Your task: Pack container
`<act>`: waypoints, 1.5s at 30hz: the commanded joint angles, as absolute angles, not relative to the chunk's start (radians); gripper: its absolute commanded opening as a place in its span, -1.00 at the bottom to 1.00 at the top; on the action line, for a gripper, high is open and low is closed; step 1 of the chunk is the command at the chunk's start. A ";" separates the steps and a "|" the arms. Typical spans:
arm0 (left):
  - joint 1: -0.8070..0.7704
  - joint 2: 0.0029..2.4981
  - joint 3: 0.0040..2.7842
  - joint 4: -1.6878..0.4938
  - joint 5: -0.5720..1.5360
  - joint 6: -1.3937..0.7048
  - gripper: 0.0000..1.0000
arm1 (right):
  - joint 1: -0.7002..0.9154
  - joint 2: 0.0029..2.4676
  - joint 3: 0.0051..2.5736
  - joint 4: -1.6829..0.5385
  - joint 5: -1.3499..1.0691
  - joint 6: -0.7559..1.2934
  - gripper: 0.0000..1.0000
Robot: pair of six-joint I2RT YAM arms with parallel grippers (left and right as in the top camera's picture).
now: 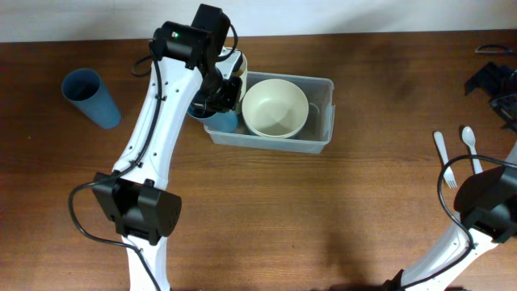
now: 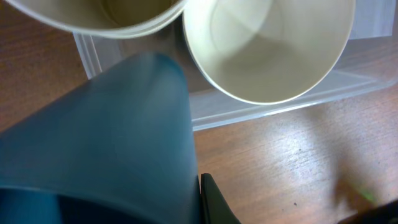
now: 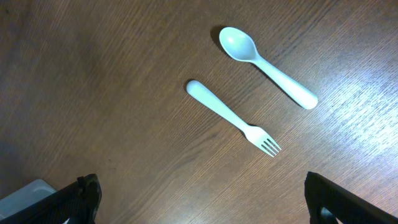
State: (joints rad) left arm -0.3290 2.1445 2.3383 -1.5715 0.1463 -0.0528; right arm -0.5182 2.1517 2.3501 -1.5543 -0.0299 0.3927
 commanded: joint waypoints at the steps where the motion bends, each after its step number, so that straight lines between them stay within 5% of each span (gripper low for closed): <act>1: -0.327 2.145 2.337 -1.606 0.134 -0.052 -0.97 | -0.516 2.151 2.344 -1.552 -0.025 0.402 0.98; 45: -0.390 2.144 2.337 -1.688 0.153 -0.107 -0.97 | -0.516 2.151 2.344 -1.552 -0.025 0.402 0.98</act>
State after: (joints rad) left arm -0.3870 2.1445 2.3383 -1.6833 0.1455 -0.0845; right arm -0.5182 2.1517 2.3501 -1.5543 -0.0299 0.3927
